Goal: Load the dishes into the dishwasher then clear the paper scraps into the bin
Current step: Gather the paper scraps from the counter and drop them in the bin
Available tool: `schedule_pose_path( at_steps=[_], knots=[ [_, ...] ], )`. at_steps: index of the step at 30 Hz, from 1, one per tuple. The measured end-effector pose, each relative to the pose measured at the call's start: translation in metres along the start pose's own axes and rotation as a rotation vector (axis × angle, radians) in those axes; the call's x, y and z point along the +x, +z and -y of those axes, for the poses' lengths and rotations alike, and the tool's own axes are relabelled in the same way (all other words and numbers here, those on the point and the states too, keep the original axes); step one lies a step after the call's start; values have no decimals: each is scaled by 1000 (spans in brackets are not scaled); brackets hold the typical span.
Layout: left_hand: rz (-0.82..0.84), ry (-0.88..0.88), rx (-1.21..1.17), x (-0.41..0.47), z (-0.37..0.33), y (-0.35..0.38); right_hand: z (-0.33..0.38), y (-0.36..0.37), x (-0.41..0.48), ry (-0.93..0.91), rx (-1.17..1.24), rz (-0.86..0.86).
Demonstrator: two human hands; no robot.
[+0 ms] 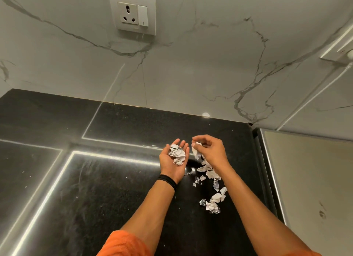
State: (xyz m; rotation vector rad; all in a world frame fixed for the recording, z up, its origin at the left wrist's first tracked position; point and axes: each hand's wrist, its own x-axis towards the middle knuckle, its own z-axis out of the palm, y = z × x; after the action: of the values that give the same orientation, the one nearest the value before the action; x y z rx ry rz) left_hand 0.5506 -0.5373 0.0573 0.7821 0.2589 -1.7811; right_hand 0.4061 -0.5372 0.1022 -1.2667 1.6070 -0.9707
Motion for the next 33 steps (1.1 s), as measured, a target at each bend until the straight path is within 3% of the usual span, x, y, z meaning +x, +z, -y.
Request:
schedule_pose_path(
  at_steps=[5,13,18,22,26,30,33],
  knots=[
    [45,-74,18,7,15,5,25,11,-23,-13,236,126],
    [98,-167,13,3,20,9,32,8,-19,-106,110,167],
    [95,-180,-62,3,18,12,22,-8,-6,-68,159,-32],
    [64,-176,-73,12,12,9,-10,-36,20,53,-187,-174],
    [72,-160,-40,16,7,10,-28,-41,30,166,-574,-53],
    [66,-162,-18,22,9,12,-32,-21,28,66,-856,99],
    [48,-149,5,24,9,12,-38,-13,24,-27,-922,98]
  ],
)
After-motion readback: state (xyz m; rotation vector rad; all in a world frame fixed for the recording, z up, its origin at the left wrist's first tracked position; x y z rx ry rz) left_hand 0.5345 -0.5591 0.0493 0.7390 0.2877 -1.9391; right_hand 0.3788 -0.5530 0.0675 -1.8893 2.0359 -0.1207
